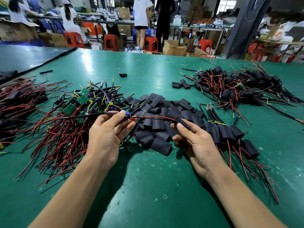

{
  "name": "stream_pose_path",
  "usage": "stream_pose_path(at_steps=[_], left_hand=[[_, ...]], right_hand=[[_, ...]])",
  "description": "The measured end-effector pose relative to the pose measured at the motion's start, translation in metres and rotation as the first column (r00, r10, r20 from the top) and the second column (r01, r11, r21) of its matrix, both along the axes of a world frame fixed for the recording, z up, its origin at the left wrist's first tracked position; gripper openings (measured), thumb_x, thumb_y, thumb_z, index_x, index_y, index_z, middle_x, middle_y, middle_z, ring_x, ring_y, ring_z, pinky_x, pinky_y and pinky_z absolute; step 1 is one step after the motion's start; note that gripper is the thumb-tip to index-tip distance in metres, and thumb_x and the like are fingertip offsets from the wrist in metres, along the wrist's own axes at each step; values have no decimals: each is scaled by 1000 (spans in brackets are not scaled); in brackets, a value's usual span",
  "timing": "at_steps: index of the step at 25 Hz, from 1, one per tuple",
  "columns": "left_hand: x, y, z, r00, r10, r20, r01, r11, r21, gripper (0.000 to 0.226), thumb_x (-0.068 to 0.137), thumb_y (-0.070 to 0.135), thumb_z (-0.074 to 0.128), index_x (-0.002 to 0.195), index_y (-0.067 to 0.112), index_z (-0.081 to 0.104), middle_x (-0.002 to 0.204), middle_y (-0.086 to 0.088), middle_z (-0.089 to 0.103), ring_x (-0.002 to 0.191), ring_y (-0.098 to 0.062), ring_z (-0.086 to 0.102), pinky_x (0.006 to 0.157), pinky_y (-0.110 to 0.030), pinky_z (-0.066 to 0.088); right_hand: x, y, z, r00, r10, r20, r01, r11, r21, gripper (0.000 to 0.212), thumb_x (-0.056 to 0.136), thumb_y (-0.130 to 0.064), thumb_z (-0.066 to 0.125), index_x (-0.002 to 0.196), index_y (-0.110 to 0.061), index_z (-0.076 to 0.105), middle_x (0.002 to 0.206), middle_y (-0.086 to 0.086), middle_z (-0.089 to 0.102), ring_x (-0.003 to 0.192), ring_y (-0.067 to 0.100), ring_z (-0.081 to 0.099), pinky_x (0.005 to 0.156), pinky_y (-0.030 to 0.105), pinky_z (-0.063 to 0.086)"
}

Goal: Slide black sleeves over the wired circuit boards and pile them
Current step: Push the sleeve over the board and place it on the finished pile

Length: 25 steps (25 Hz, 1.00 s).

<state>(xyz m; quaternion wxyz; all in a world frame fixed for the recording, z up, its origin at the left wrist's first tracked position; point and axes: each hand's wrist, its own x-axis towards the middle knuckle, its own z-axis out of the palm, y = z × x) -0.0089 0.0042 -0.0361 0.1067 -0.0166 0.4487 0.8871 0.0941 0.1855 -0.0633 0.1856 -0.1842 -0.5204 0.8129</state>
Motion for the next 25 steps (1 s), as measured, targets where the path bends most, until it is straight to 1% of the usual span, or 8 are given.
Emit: stream_pose_path(at_steps=[4,6,9,15,17,20,23,25], left_hand=[[5,1,-1,995,-98,7,98,994,-48,12,86,7,69,89,9,58,75,-9,71,68,-23,74,61,-26,60],[9,4,-2,983,-184,8,184,979,-86,19,80,15,72,92,7,60,78,-12,73,71,-22,75,60,-26,60],[14,7,-2,959,-281,32,283,952,-118,31,75,24,74,96,4,63,81,-13,75,72,-21,75,56,-24,59],[18,8,-1,913,-406,35,408,909,-88,36,70,19,75,100,7,59,92,-18,74,77,-29,75,61,-31,61],[20,10,-1,892,-452,26,453,888,-77,31,74,18,71,100,8,59,94,-18,75,79,-30,75,60,-31,61],[24,12,-1,862,-507,8,507,860,-60,26,78,16,66,101,6,60,94,-17,75,80,-27,76,60,-29,60],[24,11,1,867,-499,0,498,864,-71,31,73,16,71,100,4,62,96,-19,75,78,-26,76,61,-28,60],[24,9,2,870,-494,-1,493,868,-55,32,70,16,73,98,4,63,97,-21,74,80,-28,76,61,-28,60]], right_hand=[[1,-4,3,996,83,-10,-83,996,-19,49,63,-23,81,110,-12,70,94,8,76,56,12,59,56,21,52],[0,-6,4,995,102,-17,-102,993,-52,42,60,-23,83,100,-14,74,86,7,74,53,11,55,53,21,50],[1,-5,9,993,96,-61,-107,974,-200,17,62,-21,82,77,-18,74,77,4,69,49,9,49,51,21,47],[2,-2,16,983,57,-174,-133,876,-464,16,70,-19,77,67,-17,61,68,0,57,45,9,39,46,22,41],[1,-7,14,987,72,-147,-126,905,-406,18,67,-20,79,68,-17,61,66,0,56,45,9,40,47,21,41],[0,-17,9,988,104,-113,-124,975,-183,18,66,-20,81,71,-17,64,63,1,52,46,10,43,48,21,41],[1,-20,7,977,140,-162,-151,987,-57,9,70,-19,80,74,-17,73,61,0,53,49,11,44,49,21,42],[2,-19,8,971,149,-185,-155,988,-20,17,68,-20,82,83,-15,75,63,1,56,50,11,45,50,20,44]])
